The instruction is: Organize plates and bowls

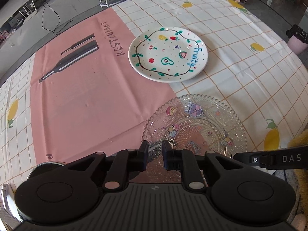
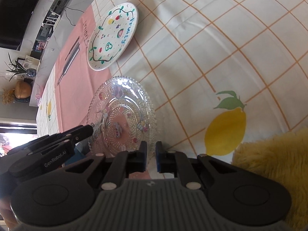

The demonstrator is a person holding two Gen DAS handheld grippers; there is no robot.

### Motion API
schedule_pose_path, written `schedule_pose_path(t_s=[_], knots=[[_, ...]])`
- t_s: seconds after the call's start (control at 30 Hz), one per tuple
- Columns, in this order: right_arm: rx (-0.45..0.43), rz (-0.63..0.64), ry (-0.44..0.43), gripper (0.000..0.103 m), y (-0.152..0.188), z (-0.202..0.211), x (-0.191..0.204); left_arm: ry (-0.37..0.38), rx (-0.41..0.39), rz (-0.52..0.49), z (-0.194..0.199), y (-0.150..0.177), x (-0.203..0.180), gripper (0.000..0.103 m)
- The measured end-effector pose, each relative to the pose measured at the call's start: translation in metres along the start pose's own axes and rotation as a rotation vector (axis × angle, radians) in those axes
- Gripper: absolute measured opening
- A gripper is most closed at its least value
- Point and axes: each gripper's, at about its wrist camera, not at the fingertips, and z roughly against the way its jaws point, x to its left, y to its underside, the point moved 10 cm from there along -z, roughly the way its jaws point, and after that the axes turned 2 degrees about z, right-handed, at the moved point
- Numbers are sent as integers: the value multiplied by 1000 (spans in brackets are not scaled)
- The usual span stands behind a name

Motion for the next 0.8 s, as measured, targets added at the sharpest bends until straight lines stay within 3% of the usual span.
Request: schedule_pose_path(t_s=[0.07, 0.2, 0.53, 0.67, 0.8], knots=[[-2, 23, 11, 8, 2, 1, 3, -9, -43, 11, 12, -4, 3, 46], [-21, 66, 24, 7, 4, 4, 6, -23, -139, 29, 38, -10, 8, 51], [-89, 186, 84, 7, 11, 10, 14, 16, -355, 200, 92, -4, 38, 52], [-129, 249, 129, 6, 15, 15, 18, 51, -399, 241, 99, 1, 53, 53], [-164, 249, 161, 16, 16, 16, 16, 70, -385, 273, 94, 7, 68, 54]])
